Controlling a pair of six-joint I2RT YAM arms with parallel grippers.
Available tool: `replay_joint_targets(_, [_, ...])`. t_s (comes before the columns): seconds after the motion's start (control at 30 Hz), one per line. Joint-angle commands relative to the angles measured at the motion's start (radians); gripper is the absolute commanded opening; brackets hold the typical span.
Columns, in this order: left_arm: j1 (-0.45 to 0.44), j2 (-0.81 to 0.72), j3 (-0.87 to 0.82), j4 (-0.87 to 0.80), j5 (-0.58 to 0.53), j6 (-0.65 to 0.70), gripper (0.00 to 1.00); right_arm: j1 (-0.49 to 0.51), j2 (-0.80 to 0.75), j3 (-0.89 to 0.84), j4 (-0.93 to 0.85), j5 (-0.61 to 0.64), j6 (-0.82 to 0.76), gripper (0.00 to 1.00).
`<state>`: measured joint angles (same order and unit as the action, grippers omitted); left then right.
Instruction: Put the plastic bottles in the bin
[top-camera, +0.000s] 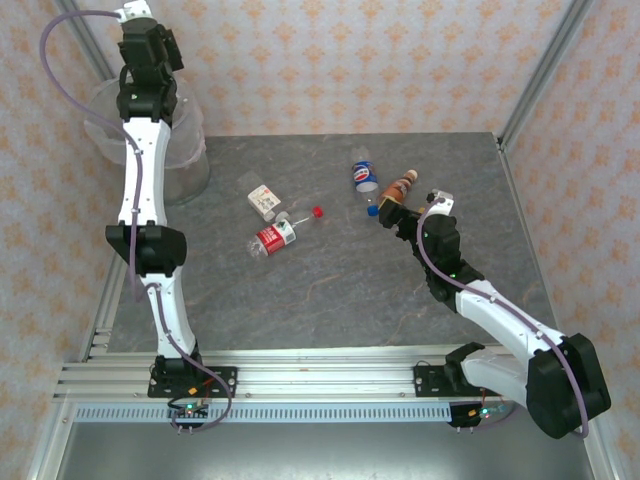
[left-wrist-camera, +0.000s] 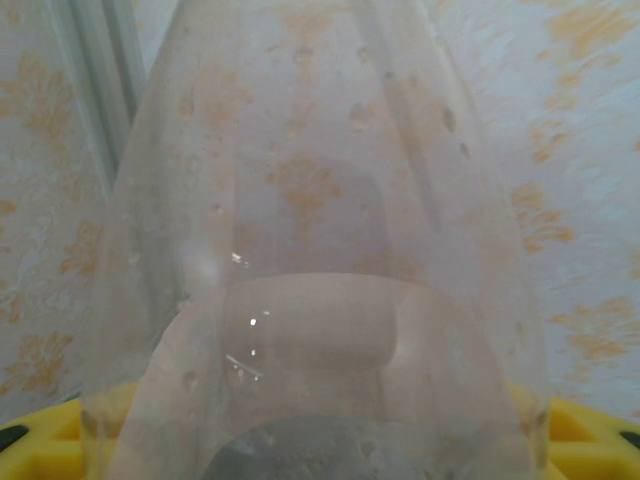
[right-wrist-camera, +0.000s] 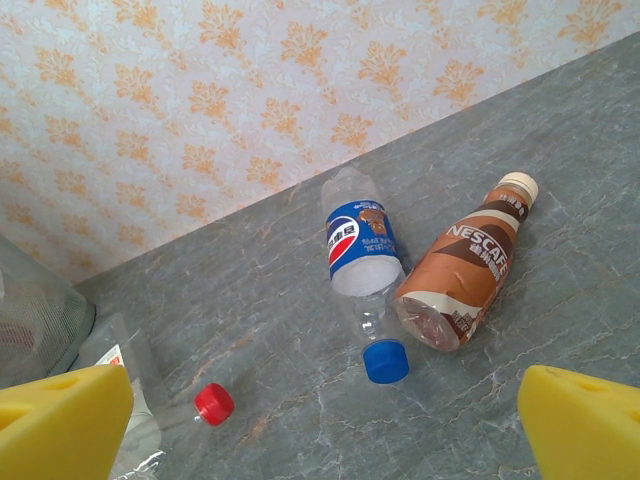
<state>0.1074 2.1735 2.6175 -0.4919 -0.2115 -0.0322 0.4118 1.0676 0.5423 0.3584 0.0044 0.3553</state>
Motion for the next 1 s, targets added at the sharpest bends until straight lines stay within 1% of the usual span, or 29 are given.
replay_joint_targets(0.0, [0.032, 0.005, 0.04, -0.03, -0.032, -0.062, 0.58, 0.003, -0.01, -0.002, -0.009, 0.019, 0.005, 0.99])
replay_joint_targets(0.3, [0.044, 0.071, 0.038, -0.117, -0.025, -0.074, 0.6, 0.003, -0.011, -0.005, -0.015, 0.022, 0.008, 0.99])
replay_joint_targets(0.53, [0.044, 0.088, 0.022, -0.144, -0.018, -0.139, 0.63, 0.004, -0.009, -0.007, -0.019, 0.02, 0.011, 0.99])
replay_joint_targets(0.63, [0.044, 0.092, 0.02, -0.158, -0.03, -0.169, 0.69, 0.002, -0.009, -0.007, -0.025, 0.019, 0.01, 0.99])
replay_joint_targets(0.77, [0.044, 0.088, 0.02, -0.177, -0.039, -0.196, 0.85, 0.004, -0.011, -0.007, -0.029, 0.02, 0.007, 0.99])
replay_joint_targets(0.8, [0.043, 0.085, 0.021, -0.18, -0.04, -0.2, 0.88, 0.004, -0.011, -0.007, -0.029, 0.02, 0.007, 0.99])
replay_joint_targets(0.97, [0.044, 0.074, 0.021, -0.185, 0.004, -0.211, 0.95, 0.003, -0.008, -0.01, -0.025, 0.02, 0.008, 0.99])
